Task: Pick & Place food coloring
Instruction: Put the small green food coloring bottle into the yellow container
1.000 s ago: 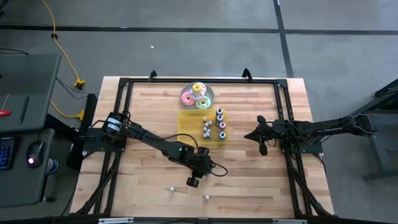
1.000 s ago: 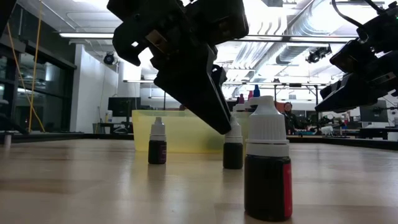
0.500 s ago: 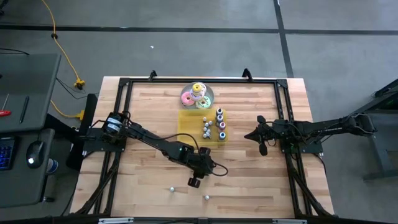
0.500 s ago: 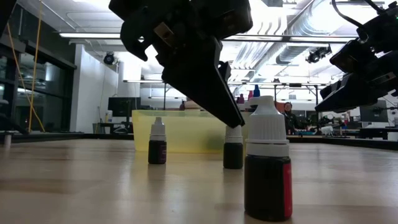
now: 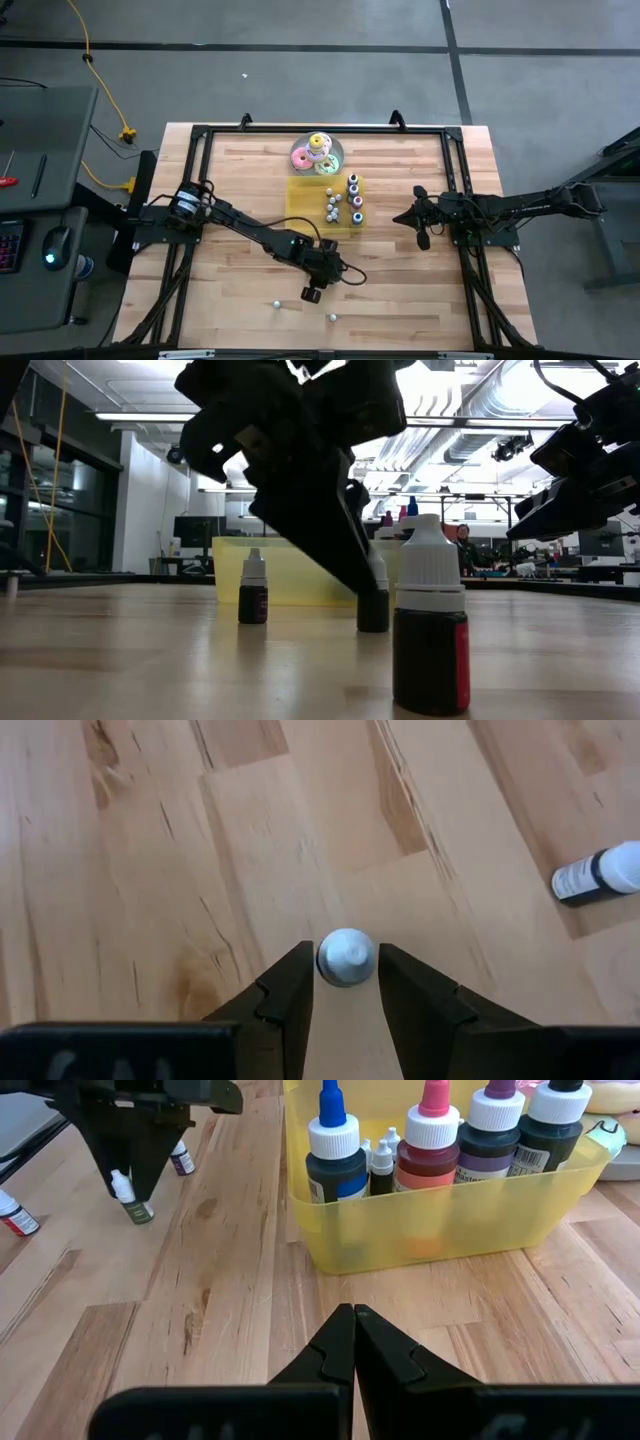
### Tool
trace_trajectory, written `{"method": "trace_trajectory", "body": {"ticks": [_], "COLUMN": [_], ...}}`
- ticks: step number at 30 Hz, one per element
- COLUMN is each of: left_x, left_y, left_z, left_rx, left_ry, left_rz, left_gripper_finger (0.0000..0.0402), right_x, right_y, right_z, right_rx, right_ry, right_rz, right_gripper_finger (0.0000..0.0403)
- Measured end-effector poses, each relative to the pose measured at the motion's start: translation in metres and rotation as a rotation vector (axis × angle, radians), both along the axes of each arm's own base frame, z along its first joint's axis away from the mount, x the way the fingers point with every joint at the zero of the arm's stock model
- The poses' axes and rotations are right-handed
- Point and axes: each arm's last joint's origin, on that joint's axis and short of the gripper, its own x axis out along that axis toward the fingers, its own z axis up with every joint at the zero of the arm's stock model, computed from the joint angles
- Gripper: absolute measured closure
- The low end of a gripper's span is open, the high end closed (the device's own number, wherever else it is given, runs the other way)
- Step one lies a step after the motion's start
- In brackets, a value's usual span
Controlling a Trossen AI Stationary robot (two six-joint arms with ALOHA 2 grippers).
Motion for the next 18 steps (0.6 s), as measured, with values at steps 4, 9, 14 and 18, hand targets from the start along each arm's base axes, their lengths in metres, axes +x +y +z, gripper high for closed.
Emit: {"method": "trace_trajectory", "body": {"ticks": [4,9,14,18], "left_x": [0.0008,0.0017,0.0017,0.0015], "left_y": [-0.0003,-0.0006,-0.0006,-0.0008], "left_z": [0.0000,0.0025,0.0029,0.0029], "left_rx": [-0.004,-0.010,-0.010,-0.016], "left_ry": [-0.008,-0.027,-0.027,-0.024], "left_rz": [0.001,0.001,0.001,-0.004], "left_gripper_finger": [0.0291,0.0291,0.0291,0.0291], "right_x": [0.0000,0.0001,0.0000,0.0001], "right_y": [0.0000,0.0000,0.0000,0.0000], "right_z": [0.0000,0.0002,0.0001,0.0001], "right_rx": [0.000,0.000,0.000,0.000], "right_ry": [0.000,-0.002,-0.001,-0.002], "right_rz": [0.000,0.000,0.000,0.000], "right_gripper_finger": [0.0402,0.0402,0.0402,0.0402]}}
